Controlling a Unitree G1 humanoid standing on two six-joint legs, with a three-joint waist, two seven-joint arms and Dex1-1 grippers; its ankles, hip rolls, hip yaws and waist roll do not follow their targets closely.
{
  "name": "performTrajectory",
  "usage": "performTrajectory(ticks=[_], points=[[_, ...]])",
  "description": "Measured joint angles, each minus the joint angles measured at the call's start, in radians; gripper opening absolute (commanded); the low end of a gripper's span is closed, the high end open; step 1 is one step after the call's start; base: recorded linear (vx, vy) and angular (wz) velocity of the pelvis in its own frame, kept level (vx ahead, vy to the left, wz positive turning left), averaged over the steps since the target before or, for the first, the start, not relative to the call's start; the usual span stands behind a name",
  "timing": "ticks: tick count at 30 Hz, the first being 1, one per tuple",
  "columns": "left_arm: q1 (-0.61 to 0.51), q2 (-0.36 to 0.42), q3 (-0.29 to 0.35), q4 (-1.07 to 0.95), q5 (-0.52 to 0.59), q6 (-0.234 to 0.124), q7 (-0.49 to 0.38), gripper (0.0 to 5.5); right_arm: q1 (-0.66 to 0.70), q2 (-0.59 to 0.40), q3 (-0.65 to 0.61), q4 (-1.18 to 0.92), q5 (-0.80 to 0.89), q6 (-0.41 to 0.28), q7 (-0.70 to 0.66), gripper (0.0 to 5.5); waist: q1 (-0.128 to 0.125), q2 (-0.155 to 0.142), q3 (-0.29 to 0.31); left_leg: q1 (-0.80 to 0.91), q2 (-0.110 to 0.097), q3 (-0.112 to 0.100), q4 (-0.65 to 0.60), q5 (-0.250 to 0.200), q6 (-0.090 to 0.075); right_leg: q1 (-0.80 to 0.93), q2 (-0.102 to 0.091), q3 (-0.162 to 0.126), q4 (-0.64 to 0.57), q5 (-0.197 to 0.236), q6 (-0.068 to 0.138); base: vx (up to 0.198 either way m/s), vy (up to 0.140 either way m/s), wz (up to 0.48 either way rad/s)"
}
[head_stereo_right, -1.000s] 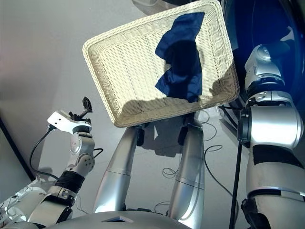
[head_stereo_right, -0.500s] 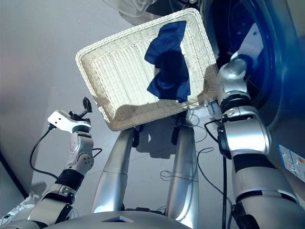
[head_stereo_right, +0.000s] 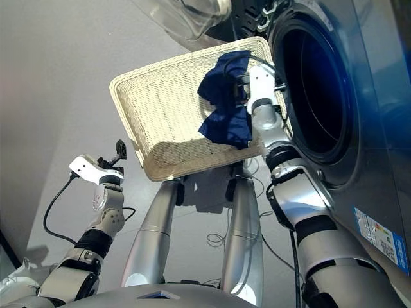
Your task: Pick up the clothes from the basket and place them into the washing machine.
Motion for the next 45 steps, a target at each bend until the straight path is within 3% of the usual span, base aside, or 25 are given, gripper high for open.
performTrajectory(ticks=[8, 11, 19, 20, 21, 22, 32, 36, 38, 40, 41, 42, 45], points=[[-0.015, 0.018, -0.014, -0.027, 0.001, -0.007, 0.033, 5.50, -0.039, -0.001, -0.054, 0.043, 0.022, 0.000, -0.042, 5.50, 0.036, -0.002, 0.012, -0.145, -0.022, -0.015, 0.130, -0.022, -0.010, -0.141, -0.019, 0.001, 0.139, -0.038, -0.008, -0.005, 0.004, 0.046], [-0.016, 0.031, -0.011, -0.042, 0.000, -0.014, 0.050, 5.50, -0.083, -0.009, -0.060, 0.047, 0.021, 0.000, -0.072, 5.50, 0.037, -0.004, 0.054, -0.175, -0.027, -0.016, 0.170, -0.032, -0.020, -0.175, -0.020, 0.004, 0.176, -0.044, -0.014, 0.000, 0.000, 0.000], [-0.019, 0.040, -0.012, -0.104, 0.002, -0.016, 0.090, 5.50, -0.205, -0.021, -0.097, 0.081, -0.021, -0.023, -0.139, 5.50, 0.037, -0.004, 0.096, -0.272, -0.037, -0.017, 0.215, -0.032, -0.020, -0.284, -0.021, 0.024, 0.228, -0.047, -0.016, 0.000, 0.000, 0.000], [-0.019, 0.040, -0.012, -0.116, 0.002, -0.016, 0.089, 5.50, -0.208, -0.022, -0.099, 0.084, -0.021, -0.021, -0.136, 3.52, 0.038, -0.004, 0.096, -0.273, -0.036, -0.018, 0.217, -0.032, -0.020, -0.286, -0.021, 0.028, 0.232, -0.047, -0.016, 0.000, 0.000, 0.000], [-0.019, 0.041, -0.012, -0.132, 0.002, -0.016, 0.088, 5.50, -0.209, -0.022, -0.102, 0.088, -0.020, -0.021, -0.132, 0.73, 0.039, -0.004, 0.096, -0.273, -0.037, -0.018, 0.219, -0.032, -0.020, -0.288, -0.022, 0.030, 0.236, -0.047, -0.016, 0.000, 0.000, 0.000], [-0.019, 0.044, -0.012, -0.144, 0.002, -0.016, 0.086, 5.50, -0.210, -0.023, -0.101, 0.092, -0.020, -0.021, -0.128, 0.00, 0.040, -0.004, 0.096, -0.274, -0.037, -0.018, 0.224, -0.032, -0.020, -0.289, -0.021, 0.030, 0.240, -0.047, -0.017, 0.000, 0.000, 0.000], [-0.026, 0.050, -0.010, -0.149, 0.002, -0.016, 0.077, 5.50, -0.194, -0.049, -0.102, 0.116, -0.007, -0.015, -0.099, 0.00, 0.056, -0.003, 0.096, -0.251, -0.034, -0.017, 0.247, -0.037, -0.029, -0.258, -0.016, 0.033, 0.250, -0.045, -0.017, 0.000, 0.000, 0.000], [-0.029, 0.039, -0.009, -0.089, 0.002, -0.016, 0.068, 5.50, -0.138, -0.042, -0.098, 0.103, -0.008, 0.001, -0.097, 0.00, 0.061, -0.002, 0.096, -0.154, -0.017, -0.016, 0.182, -0.030, -0.023, -0.155, -0.013, 0.020, 0.181, -0.037, -0.022, 0.011, -0.059, -0.068], [-0.023, 0.024, -0.010, -0.068, 0.003, -0.016, 0.064, 5.50, -0.094, -0.040, -0.096, 0.078, -0.039, 0.000, -0.128, 0.00, 0.055, -0.003, 0.090, -0.088, -0.011, -0.017, 0.117, -0.017, -0.018, -0.088, -0.013, 0.009, 0.120, -0.029, -0.015, 0.005, -0.026, -0.019], [-0.025, 0.017, 0.002, -0.049, 0.004, -0.016, 0.068, 5.50, -0.018, -0.055, -0.123, -0.023, -0.132, -0.001, -0.212, 0.00, 0.047, -0.002, 0.086, -0.016, -0.001, -0.018, 0.010, 0.005, -0.011, -0.012, -0.012, -0.010, 0.023, -0.014, 0.006, 0.000, 0.000, 0.000], [-0.018, 0.017, 0.010, -0.044, 0.005, -0.017, 0.072, 5.50, 0.004, -0.060, -0.126, -0.037, -0.164, -0.001, -0.238, 0.00, 0.029, -0.004, 0.075, 0.003, 0.001, -0.018, -0.017, 0.012, -0.007, 0.006, -0.012, -0.011, 0.000, -0.008, 0.012, 0.000, 0.000, 0.000], [-0.014, 0.016, 0.013, -0.040, 0.006, -0.019, 0.081, 5.50, 0.033, -0.075, -0.139, -0.062, -0.210, 0.001, -0.271, 0.00, 0.025, -0.004, 0.063, 0.022, 0.004, -0.015, -0.040, 0.036, -0.009, 0.023, -0.012, -0.013, -0.018, 0.007, 0.004, 0.000, 0.000, 0.000], [-0.010, 0.011, 0.048, -0.027, 0.026, -0.037, 0.107, 5.50, 0.096, -0.122, -0.182, -0.140, -0.363, 0.002, -0.400, 0.00, 0.009, -0.007, 0.037, 0.064, 0.007, -0.013, -0.101, 0.051, -0.006, 0.065, -0.009, -0.021, -0.077, 0.022, 0.003, -0.045, 0.004, -0.018]])
